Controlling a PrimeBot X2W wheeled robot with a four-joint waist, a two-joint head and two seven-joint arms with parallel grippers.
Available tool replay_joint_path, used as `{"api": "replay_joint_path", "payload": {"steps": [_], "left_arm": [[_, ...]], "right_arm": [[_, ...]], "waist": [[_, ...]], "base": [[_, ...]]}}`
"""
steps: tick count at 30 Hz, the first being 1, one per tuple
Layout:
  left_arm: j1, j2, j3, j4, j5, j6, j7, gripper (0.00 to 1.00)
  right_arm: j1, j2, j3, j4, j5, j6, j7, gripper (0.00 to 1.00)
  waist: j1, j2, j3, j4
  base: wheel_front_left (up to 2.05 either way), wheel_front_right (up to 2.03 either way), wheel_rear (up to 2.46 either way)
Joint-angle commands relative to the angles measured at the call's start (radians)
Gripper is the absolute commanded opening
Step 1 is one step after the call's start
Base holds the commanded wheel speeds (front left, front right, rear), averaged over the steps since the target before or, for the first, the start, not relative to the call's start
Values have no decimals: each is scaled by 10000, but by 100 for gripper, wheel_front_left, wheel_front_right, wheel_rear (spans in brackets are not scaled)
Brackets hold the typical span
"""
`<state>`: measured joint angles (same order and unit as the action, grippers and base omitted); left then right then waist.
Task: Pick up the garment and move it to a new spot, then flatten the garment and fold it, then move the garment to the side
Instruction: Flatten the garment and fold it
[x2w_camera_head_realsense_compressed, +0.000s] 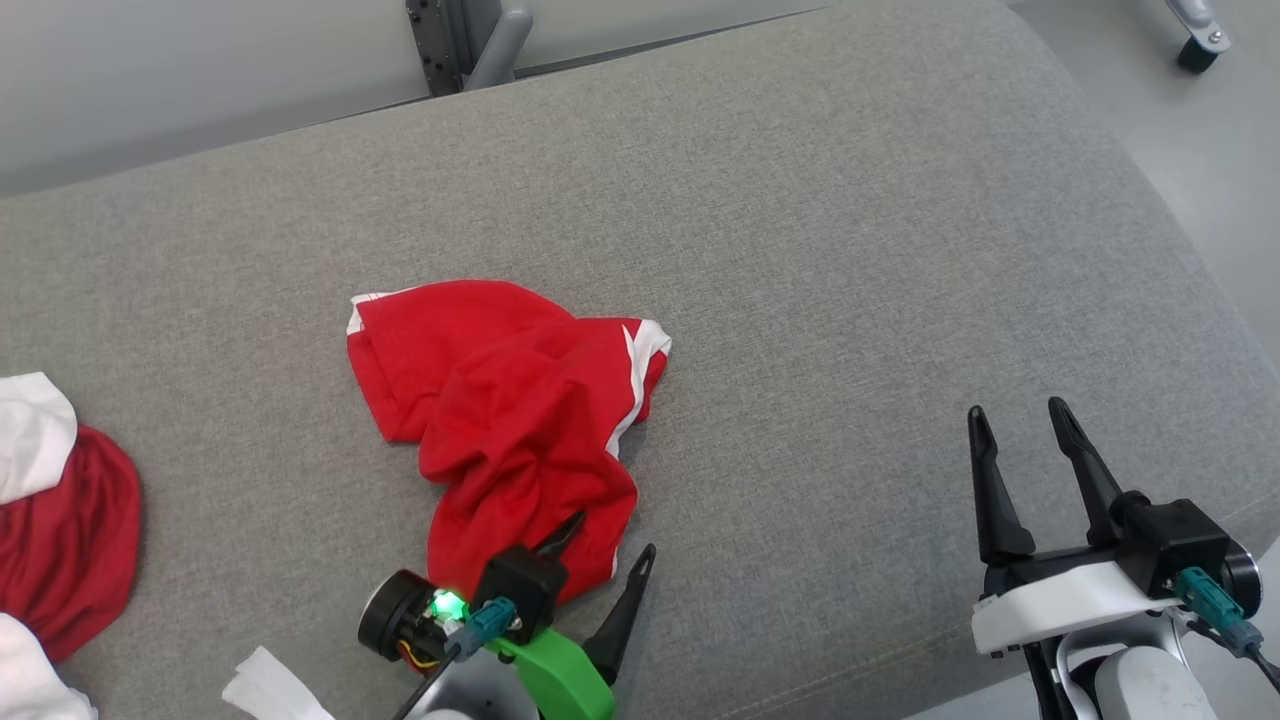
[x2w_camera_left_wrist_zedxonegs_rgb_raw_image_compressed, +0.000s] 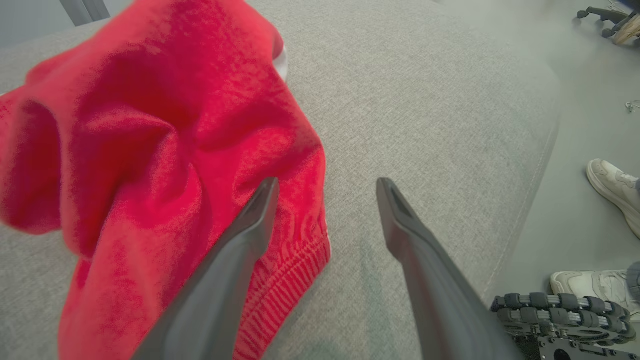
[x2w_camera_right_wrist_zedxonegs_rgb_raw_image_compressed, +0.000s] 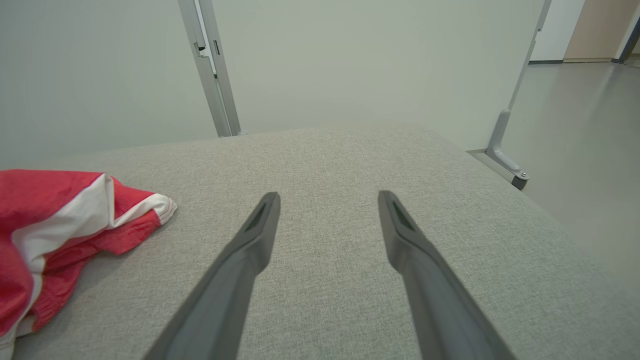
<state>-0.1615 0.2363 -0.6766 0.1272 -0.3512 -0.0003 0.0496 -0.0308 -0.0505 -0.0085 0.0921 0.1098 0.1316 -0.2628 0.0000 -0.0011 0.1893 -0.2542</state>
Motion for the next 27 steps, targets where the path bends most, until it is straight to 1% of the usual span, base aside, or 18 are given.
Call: {"api": "replay_joint_path", "payload": {"steps": [1, 4, 9, 10, 11, 15, 18, 21, 22, 25, 27], "left_arm": [[-303, -105, -34, 252, 171, 10, -101, 100], [-609, -330, -78, 890, 278, 171, -160, 100], [-944, -389, -202, 1797, 582, 424, 132, 99], [-1022, -377, -206, 1963, 629, 484, 144, 24], [-1061, -350, -190, 2134, 681, 536, 117, 0], [-1113, -222, 6, 2389, 568, 678, -58, 0], [-1212, -142, 200, 1859, 382, 661, -176, 0], [-1437, -14, 379, 656, 243, 538, -153, 0], [-1549, 54, 462, 141, 229, 571, -108, 0], [-2015, 290, 729, -1249, 99, 486, 260, 0], [-2470, 353, 921, -1885, -93, 358, 548, 0]], "right_arm": [[-136, 0, 25, -19, 34, -17, -33, 100], [-184, -1, 90, -3, 64, -17, -33, 100], [-160, 1, 149, 68, 119, -17, -33, 100], [-161, 1, 156, 81, 134, -17, -33, 100], [-157, -1, 155, 99, 144, -17, -33, 100], [-95, -1, 111, 145, 196, -17, -33, 100], [42, 1, 57, 165, 221, -17, -33, 100], [121, -1, 80, 215, 235, -17, -33, 100], [143, -1, 88, 219, 243, -17, -33, 100], [93, -2, 164, 261, 339, -17, -33, 100], [19, 1, 252, 281, 361, -17, -33, 100]], "waist": [[0, 11, 114, -3], [0, 11, 198, -51], [0, 11, 254, -135], [0, 11, 267, -154], [0, 11, 274, -169], [0, 11, 235, -196], [0, 11, 128, -142], [0, 11, -15, -36], [0, 11, -43, 3], [0, 11, -117, 92], [0, 11, -161, 122]], "base": [[0, 0, 0], [0, 0, 0], [0, 0, 0], [0, 0, 0], [0, 0, 0], [0, 0, 0], [0, 0, 0], [0, 0, 0], [0, 0, 0], [0, 0, 0], [0, 0, 0]]}}
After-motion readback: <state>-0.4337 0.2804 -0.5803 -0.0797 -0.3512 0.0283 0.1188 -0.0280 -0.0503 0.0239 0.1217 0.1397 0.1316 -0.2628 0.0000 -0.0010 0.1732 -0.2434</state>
